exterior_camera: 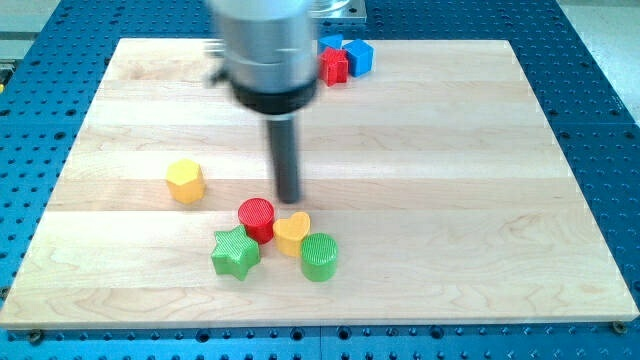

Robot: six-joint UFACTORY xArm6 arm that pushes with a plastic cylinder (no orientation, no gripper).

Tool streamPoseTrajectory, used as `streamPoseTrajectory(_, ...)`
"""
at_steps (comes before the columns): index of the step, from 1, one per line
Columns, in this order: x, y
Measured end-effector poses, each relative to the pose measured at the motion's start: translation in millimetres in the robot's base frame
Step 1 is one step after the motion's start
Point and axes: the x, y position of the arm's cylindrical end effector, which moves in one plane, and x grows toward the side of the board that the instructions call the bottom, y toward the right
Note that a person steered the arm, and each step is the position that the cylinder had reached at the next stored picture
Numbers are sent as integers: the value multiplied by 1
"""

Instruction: Move the heart towards the center of the board

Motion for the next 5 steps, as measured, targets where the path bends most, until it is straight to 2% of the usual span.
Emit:
streamPoseTrajectory(1,43,95)
streamPoseTrajectory(2,113,48)
streamPoseTrajectory(3,116,-14)
streamPoseTrajectory(4,89,-57)
streamPoseTrajectory(5,52,-58)
